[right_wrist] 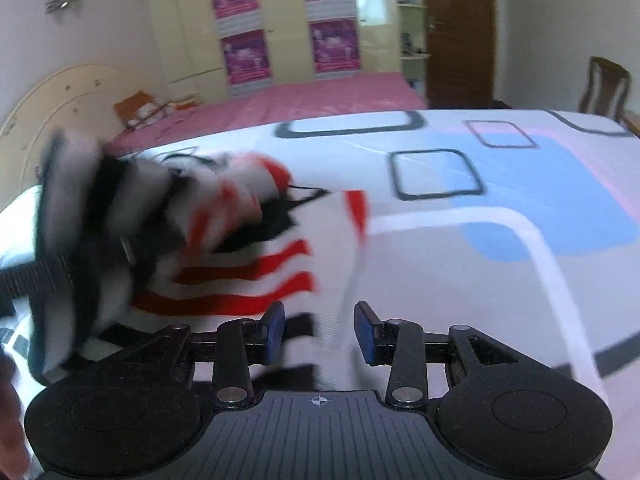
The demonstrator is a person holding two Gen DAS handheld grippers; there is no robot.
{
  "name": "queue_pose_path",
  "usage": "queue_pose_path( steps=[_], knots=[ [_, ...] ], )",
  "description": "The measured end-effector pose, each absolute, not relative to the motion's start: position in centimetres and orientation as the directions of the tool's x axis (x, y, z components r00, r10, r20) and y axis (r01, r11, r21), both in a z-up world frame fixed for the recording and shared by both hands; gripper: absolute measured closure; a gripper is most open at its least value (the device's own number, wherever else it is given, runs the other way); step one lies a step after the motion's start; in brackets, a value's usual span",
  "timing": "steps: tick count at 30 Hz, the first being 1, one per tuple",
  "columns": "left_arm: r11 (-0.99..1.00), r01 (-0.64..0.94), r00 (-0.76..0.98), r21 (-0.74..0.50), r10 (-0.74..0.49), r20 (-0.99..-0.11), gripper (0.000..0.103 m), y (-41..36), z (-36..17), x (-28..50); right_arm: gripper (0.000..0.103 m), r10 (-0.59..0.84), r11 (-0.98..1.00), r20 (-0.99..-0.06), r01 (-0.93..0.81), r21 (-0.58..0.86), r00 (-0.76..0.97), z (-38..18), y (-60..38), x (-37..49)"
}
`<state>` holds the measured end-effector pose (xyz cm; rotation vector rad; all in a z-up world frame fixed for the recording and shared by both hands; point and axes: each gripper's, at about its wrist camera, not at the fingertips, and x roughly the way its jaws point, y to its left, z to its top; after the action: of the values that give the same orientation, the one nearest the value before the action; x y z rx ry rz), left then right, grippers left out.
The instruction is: Fold small clothes
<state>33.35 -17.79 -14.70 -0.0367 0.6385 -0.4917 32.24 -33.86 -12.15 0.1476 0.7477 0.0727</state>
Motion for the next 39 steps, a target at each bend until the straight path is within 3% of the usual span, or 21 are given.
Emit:
queue_pose_path(
  steps=[3,6,7,8,13,25,35,38,39],
  knots=[
    [0.880,0.469,0.698,-0.068,-0.417,-0.582,0.079,-18.3,-16.0,31.9,0.065,0.112,0.984,-0.654,0.008,0.178,0.748,-11.2,-35.4,31.8],
    [0.850,0.526,0.675,-0.036,-0.442,-0.590,0.051,-17.9,-15.6,30.2,0.065,0.148,0.972,-0.618,0.001,0.234,0.772,-9.9,-36.1,32.0],
    [0.840,0.541,0.664,-0.040,-0.457,-0.592,0.033,-18.3,-15.2,29.5,0.065,0.178,0.963,-0.609,-0.011,0.268,0.773,-9.6,-36.1,32.5],
    [0.832,0.553,0.659,-0.035,-0.463,-0.593,0.032,-18.4,-14.9,29.0,0.065,0.208,0.955,-0.605,-0.025,0.297,0.769,-9.4,-36.0,32.9],
    [0.834,0.547,0.658,-0.076,-0.485,-0.576,0.037,-15.1,-13.5,27.2,0.065,0.339,0.914,-0.636,-0.084,0.397,0.693,-10.1,-34.2,35.0],
    [0.958,0.252,0.761,-0.139,-0.285,-0.582,0.039,-7.5,-11.9,31.0,0.065,0.383,0.882,-0.679,-0.029,0.470,0.626,-13.5,-33.3,37.7],
    [0.937,0.175,0.704,-0.303,-0.334,-0.626,0.040,-5.7,-13.4,33.9,0.065,0.355,0.889,-0.681,-0.006,0.457,0.641,-14.0,-33.3,37.3],
    [0.925,0.152,0.694,-0.349,-0.351,-0.628,0.038,-5.6,-13.9,35.1,0.058,0.381,0.873,-0.686,0.004,0.488,0.620,-14.1,-33.4,37.9],
    [0.923,0.152,0.692,-0.353,-0.355,-0.629,0.038,-5.7,-13.9,35.3,0.052,0.393,0.870,-0.690,-0.004,0.492,0.608,-14.0,-33.4,38.3]
  ],
)
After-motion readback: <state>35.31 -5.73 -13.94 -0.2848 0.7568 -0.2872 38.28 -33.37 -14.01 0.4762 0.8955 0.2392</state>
